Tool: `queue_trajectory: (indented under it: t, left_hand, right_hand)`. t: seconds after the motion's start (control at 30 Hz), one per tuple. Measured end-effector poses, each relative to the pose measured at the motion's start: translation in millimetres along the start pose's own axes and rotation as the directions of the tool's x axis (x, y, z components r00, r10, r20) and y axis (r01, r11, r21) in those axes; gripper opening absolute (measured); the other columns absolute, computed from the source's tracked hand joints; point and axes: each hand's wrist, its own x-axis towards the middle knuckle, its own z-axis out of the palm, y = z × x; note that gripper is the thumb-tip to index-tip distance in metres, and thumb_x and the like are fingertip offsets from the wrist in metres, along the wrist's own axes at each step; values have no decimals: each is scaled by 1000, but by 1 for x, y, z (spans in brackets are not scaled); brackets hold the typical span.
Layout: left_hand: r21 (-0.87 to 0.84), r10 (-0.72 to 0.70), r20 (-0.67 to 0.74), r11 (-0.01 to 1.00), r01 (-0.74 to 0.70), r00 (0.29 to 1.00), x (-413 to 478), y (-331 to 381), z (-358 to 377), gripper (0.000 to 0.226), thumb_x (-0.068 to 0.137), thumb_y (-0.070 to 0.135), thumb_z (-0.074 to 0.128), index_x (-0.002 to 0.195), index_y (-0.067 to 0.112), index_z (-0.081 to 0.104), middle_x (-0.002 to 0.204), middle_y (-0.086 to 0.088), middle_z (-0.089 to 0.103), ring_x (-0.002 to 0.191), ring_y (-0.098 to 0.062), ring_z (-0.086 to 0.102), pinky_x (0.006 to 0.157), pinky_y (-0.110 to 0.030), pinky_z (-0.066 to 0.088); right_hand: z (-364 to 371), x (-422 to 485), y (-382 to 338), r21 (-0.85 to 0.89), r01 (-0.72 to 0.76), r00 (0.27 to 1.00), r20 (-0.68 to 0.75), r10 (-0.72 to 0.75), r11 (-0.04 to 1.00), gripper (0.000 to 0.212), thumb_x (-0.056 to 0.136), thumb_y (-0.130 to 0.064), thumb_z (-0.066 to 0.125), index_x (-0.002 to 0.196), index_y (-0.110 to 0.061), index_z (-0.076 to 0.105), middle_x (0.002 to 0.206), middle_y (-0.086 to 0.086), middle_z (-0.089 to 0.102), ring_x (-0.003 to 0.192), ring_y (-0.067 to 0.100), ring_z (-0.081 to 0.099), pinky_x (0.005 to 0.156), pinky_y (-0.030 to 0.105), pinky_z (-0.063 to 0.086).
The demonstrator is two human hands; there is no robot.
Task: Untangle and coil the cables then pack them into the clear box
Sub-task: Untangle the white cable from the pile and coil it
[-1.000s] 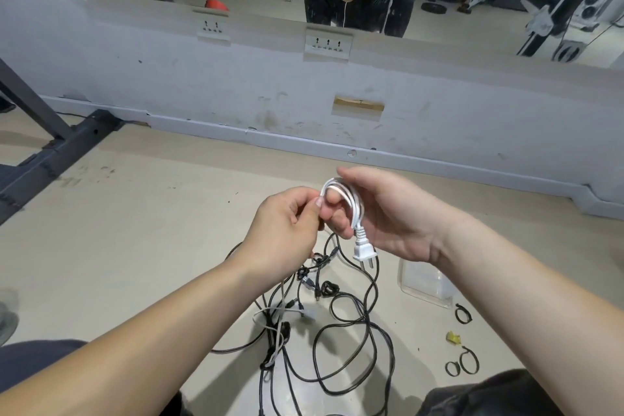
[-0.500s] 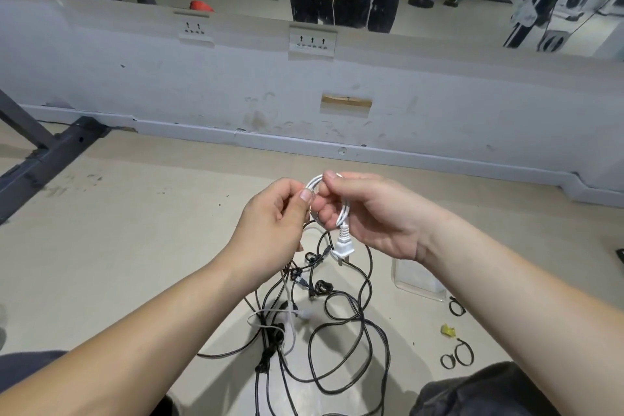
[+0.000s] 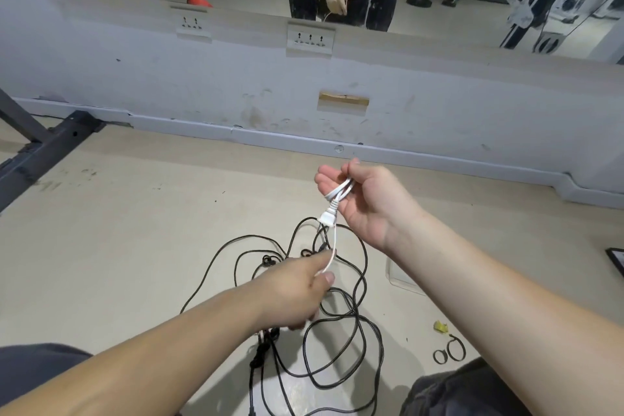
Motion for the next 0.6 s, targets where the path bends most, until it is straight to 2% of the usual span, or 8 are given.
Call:
queue_trajectory:
  t: [0.07, 0.13, 0.2, 0.27, 0.33, 0.47, 0.53, 0.6]
  left_hand:
    - [127, 68, -20, 990, -65, 997, -1, 9, -4, 22, 99, 50, 44, 106, 32, 55, 73, -1, 68, 56, -12, 61, 58, -29, 52]
    - [197, 133, -147, 975, -103, 980, -1, 19, -19, 21, 97, 48, 49, 92, 29, 57, 71, 5, 63, 63, -14, 60, 61, -31, 49]
    - [155, 177, -270, 978, -139, 947, -3, 27, -34, 23, 93, 49, 51, 85, 29, 59, 68, 5, 63, 63, -15, 58, 61, -34, 48]
    - [5, 197, -369, 978, -210, 908, -4, 32, -48, 24, 92, 50, 52, 83, 30, 60, 68, 1, 65, 57, -12, 54, 60, -37, 49]
    - [-97, 214, -486, 951, -295, 848, -4, 32, -62, 22, 97, 44, 56, 84, 27, 61, 70, -3, 67, 54, -9, 50, 56, -35, 46]
    - [-41, 227, -716, 930, -364, 660, -4, 26, -89, 17, 101, 30, 64, 85, 25, 68, 63, -3, 56, 56, -5, 43, 54, -26, 39]
    - [-96, 173, -744, 928, -360, 645, -2, 22, -95, 17, 100, 30, 66, 84, 25, 70, 66, -8, 55, 59, -6, 43, 56, -27, 39]
    - [-168, 115, -707, 931, -323, 698, -1, 17, -94, 21, 102, 30, 64, 84, 24, 71, 62, -4, 49, 56, -8, 40, 53, -25, 36]
  right_hand:
    - [-9, 11, 3, -88, 75, 994, -68, -81, 993, 20, 109, -12, 42, 93, -6, 53, 100, 19, 65, 91, 27, 66, 102, 36, 52]
    - [-19, 18, 5, -255, 165, 980, -69, -189, 953, 16, 108, -11, 46, 96, -6, 55, 101, 18, 63, 87, 24, 62, 92, 31, 54]
    - [-27, 21, 6, -379, 233, 963, -36, -266, 896, 16, 106, -11, 52, 92, -7, 58, 98, 16, 66, 87, 24, 63, 87, 31, 54]
    - [-32, 19, 6, -437, 264, 958, 15, -286, 860, 14, 103, -9, 57, 90, -5, 61, 93, 15, 69, 83, 23, 65, 84, 30, 56]
    - [-29, 13, 6, -468, 264, 964, 105, -244, 844, 13, 102, -7, 58, 92, -2, 64, 88, 17, 71, 75, 23, 67, 80, 31, 57]
    - [-7, -7, 10, -580, 242, 945, 321, -55, 778, 28, 106, -14, 50, 91, 3, 67, 81, 21, 71, 59, 22, 59, 61, 29, 51]
    - [4, -16, 15, -566, 197, 928, 370, 34, 800, 38, 109, -20, 42, 89, 2, 65, 77, 20, 68, 56, 20, 53, 58, 29, 44]
    - [8, -21, 16, -489, 93, 927, 361, 104, 867, 40, 109, -22, 36, 84, -4, 59, 76, 18, 62, 58, 21, 48, 61, 30, 38]
